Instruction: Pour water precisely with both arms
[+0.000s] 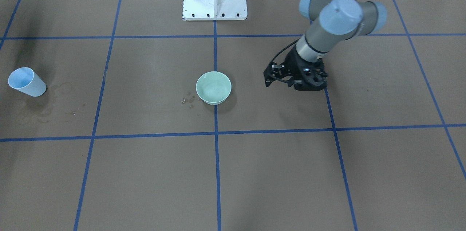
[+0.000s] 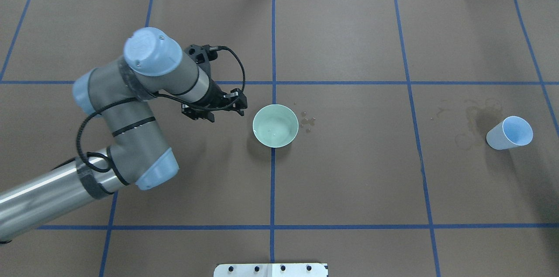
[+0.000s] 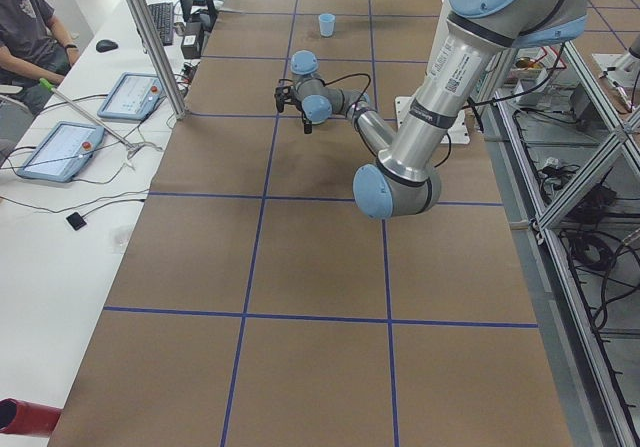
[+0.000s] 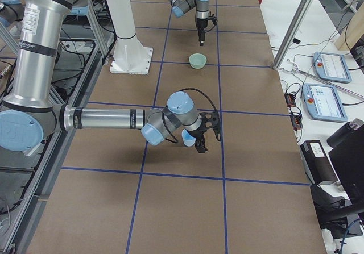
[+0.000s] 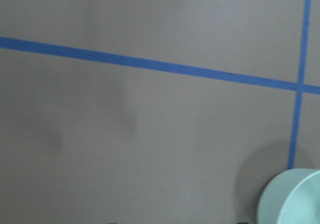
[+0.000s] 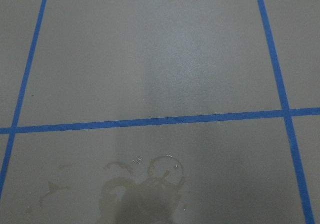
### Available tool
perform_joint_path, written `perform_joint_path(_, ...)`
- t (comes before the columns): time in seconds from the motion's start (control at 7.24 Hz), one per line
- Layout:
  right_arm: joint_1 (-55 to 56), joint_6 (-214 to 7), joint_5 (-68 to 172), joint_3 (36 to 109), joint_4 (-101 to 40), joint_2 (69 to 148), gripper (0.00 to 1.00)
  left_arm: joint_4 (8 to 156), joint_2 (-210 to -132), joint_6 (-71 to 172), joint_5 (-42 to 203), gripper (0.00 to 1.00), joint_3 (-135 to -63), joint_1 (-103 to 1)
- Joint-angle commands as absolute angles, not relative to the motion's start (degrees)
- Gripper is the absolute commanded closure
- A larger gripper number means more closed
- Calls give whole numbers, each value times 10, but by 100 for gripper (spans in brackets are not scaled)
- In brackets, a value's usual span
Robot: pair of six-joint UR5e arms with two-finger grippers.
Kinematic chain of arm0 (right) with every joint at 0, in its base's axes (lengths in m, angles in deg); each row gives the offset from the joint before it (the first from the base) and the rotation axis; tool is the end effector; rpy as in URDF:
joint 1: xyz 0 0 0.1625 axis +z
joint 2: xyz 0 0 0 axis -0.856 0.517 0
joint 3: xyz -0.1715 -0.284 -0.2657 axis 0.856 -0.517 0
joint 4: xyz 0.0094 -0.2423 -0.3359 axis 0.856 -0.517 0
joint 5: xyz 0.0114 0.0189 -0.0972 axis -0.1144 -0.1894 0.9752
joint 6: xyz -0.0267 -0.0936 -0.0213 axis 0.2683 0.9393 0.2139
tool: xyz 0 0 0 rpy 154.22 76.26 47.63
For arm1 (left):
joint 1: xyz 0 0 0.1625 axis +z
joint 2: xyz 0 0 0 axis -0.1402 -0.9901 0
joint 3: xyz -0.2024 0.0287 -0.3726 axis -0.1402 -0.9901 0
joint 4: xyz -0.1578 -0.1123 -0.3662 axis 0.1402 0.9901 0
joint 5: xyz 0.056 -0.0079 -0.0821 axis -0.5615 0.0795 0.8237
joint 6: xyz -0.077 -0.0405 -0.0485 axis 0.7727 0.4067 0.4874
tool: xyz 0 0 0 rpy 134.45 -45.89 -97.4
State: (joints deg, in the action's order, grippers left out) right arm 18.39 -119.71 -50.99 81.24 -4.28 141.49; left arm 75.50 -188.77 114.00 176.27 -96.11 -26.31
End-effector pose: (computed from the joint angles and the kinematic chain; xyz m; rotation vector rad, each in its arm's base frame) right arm -0.0212 -0.4320 0.5876 0.3615 -0.8073 0.1107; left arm 0.5331 -0.4713 0.2372 -0.0224 1.0472 -0.1256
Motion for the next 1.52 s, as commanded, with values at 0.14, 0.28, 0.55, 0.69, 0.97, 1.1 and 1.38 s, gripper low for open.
perform_joint_path(0.14,223,-1121,-553,812,-86,1413,0,756,-1947,1149,1734,34,-899,-214)
perform_joint_path(0.28,224,-1120,-553,812,-86,1413,0,757,-1946,1148,1734,63,-894,-212)
perform_joint_path(0.55,224,-1120,-553,814,-86,1413,0,756,-1944,1148,1738,100,-899,-216)
perform_joint_path(0.69,224,-1120,-553,813,-86,1413,0,756,-1943,1149,1740,100,-908,-219)
perform_joint_path(0.97,224,-1120,-553,811,-86,1413,0,756,-1873,1142,1786,100,-991,-260)
perform_joint_path(1.1,224,-1120,-553,811,-86,1413,0,759,-1802,1114,1842,100,-1046,-308)
perform_joint_path(1.38,224,-1120,-553,811,-86,1412,0,763,-1636,963,1860,100,-1134,-353)
